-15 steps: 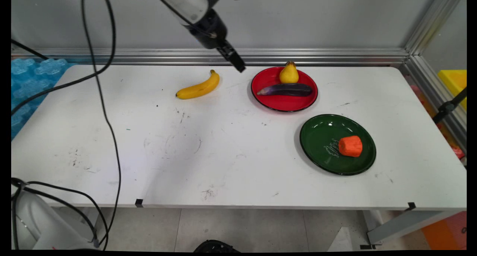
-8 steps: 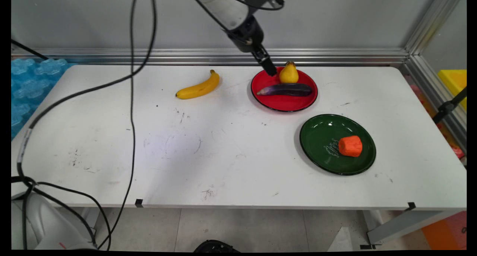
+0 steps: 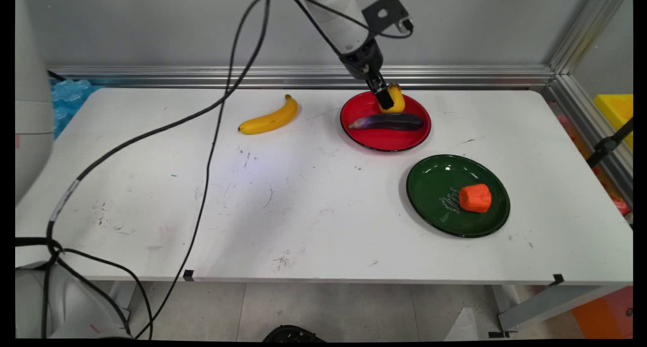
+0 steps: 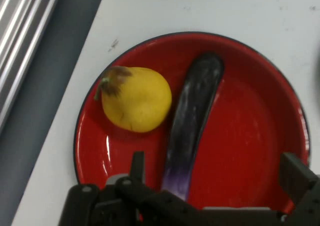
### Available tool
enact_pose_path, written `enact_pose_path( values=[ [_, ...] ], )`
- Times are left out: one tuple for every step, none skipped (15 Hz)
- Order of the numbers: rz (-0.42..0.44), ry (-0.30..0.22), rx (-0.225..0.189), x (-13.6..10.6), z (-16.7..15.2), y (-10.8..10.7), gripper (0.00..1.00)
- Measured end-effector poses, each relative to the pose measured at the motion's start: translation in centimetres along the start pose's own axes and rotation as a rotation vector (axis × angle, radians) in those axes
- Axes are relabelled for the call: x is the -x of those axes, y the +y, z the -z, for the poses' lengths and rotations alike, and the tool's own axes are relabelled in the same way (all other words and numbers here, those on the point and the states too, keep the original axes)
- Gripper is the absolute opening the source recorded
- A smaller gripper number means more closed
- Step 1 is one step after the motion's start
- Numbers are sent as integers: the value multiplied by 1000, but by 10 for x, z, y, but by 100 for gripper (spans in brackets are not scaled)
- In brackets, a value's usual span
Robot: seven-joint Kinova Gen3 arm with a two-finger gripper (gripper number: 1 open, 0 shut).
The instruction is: Pick up the eggplant from the red plate
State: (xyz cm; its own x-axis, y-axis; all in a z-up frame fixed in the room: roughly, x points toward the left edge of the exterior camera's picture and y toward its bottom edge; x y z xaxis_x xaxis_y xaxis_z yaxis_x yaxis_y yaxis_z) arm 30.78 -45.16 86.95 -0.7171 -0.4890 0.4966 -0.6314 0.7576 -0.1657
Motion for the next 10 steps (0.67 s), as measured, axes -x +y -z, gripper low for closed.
enact_pose_path(
  values=[
    [-11,-7,7,-1,-10,-2,100],
    [-19,-11,12,-2,-17,-3,100],
    [-28,-16,21,-3,-27,-5,100],
    [-36,-22,31,-5,-38,-7,100],
    [-43,-27,41,-6,-49,-9,100],
    [-46,-33,49,-7,-58,-11,100],
    [-47,-39,58,-7,-67,-13,100],
    [-48,-46,68,-8,-76,-15,100],
    [-48,-52,77,-8,-83,-16,100],
    [-47,-56,82,-8,-87,-17,100]
  ],
)
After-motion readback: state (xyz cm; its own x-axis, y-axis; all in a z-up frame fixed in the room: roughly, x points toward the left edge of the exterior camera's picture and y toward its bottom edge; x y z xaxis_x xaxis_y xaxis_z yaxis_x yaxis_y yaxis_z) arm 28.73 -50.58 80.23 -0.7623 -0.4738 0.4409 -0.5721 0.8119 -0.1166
